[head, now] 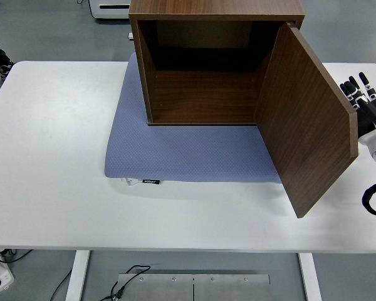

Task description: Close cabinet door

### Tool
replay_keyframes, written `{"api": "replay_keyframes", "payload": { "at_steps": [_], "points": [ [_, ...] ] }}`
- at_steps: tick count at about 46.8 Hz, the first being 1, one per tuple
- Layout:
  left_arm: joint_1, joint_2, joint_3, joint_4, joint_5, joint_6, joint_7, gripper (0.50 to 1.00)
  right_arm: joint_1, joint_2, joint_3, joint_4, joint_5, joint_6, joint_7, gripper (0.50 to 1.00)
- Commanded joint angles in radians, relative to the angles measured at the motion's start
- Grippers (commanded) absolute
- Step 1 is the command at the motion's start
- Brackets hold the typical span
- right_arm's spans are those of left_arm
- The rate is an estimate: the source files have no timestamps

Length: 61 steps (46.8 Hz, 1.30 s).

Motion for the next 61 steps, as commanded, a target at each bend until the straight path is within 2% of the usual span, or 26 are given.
{"api": "replay_keyframes", "payload": {
  "at_steps": [1,35,46,61],
  "points": [
    [0.000,0.000,0.001,0.000,0.000,0.000,0.000,1.000,-0.001,0.000,0.000,0.002,0.000,0.000,-0.001,1.000],
    [0.000,0.000,0.001,0.000,0.001,0.000,0.000,1.000,-0.012,-0.054,0.000,0.005,0.000,0.009,-0.004,1.000],
    [0.000,0.000,0.000,0.000,0.001,0.000,0.000,1.000,-0.031,-0.098,0.000,0.009,0.002,0.032,-0.005,1.000],
    [0.000,0.000,0.000,0.000,0.000,0.000,0.000,1.000,-0.169,-0.192,0.041,0.078,0.002,0.098,-0.005,1.000]
  ]
}}
